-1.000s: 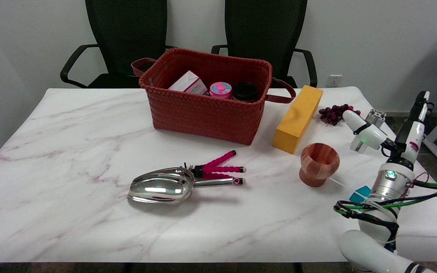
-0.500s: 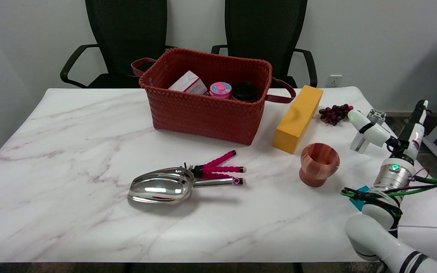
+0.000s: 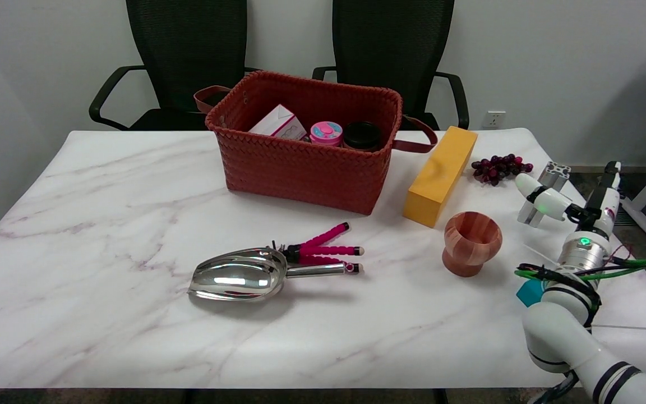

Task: Pick up the metal rectangular block.

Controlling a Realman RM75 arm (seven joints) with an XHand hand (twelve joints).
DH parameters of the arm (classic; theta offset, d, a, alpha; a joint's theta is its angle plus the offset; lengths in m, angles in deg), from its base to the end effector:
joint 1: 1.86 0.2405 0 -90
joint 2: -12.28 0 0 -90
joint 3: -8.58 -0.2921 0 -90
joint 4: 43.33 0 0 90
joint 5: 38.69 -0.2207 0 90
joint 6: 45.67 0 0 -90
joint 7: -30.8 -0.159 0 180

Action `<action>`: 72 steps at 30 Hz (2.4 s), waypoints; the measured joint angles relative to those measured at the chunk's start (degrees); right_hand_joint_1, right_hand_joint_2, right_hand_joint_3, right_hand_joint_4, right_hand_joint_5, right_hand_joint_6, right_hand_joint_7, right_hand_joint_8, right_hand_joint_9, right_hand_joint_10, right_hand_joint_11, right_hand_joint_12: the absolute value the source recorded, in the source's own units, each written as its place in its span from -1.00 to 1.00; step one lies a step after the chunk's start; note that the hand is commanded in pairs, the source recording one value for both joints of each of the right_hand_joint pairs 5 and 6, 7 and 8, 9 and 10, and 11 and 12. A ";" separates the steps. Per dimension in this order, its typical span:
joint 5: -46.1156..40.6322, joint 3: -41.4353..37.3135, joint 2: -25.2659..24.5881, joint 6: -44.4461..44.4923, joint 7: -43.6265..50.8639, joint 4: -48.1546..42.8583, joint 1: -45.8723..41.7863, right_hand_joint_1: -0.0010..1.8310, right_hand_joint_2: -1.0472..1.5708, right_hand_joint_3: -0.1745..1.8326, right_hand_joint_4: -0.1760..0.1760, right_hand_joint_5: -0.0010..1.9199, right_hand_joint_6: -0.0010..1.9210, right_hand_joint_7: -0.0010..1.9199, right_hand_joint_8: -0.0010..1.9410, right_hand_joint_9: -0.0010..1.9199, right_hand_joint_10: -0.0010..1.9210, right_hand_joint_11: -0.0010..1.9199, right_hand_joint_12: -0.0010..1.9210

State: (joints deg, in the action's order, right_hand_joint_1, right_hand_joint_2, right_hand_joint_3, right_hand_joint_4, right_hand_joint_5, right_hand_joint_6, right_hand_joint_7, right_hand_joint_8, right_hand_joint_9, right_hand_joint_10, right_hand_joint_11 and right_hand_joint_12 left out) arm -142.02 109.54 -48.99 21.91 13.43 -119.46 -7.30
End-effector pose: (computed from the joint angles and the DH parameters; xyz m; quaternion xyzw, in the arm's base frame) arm -0.3267 -0.2576 0.5081 0.2236 -0.1330 0.6302 0.7316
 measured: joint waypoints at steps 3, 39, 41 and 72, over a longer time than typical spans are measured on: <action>-0.69 -1.24 0.02 -2.39 0.86 0.04 0.08 0.38 0.05 -0.33 0.00 -1.00 -1.00 -1.00 -1.00 -1.00 -1.00 -1.00 -1.00; -4.11 -4.58 1.54 -16.31 -0.70 8.77 6.68 0.35 0.09 -0.02 0.00 -1.00 -1.00 -1.00 -1.00 -0.99 -0.99 -1.00 -1.00; -4.11 -4.01 1.72 -16.58 -1.82 9.93 7.50 0.35 0.09 -0.01 0.00 -1.00 -1.00 -1.00 -1.00 -0.99 -0.99 -1.00 -1.00; -3.81 0.82 2.62 -16.33 -11.96 17.87 12.19 0.33 0.12 0.02 0.00 -1.00 -1.00 -0.87 -0.87 -0.84 -0.84 -1.00 -1.00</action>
State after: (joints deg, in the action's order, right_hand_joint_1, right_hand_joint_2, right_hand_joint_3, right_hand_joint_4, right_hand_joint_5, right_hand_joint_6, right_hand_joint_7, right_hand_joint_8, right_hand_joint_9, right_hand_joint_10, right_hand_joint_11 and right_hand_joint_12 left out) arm -145.83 110.36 -46.37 5.57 1.47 -101.59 4.89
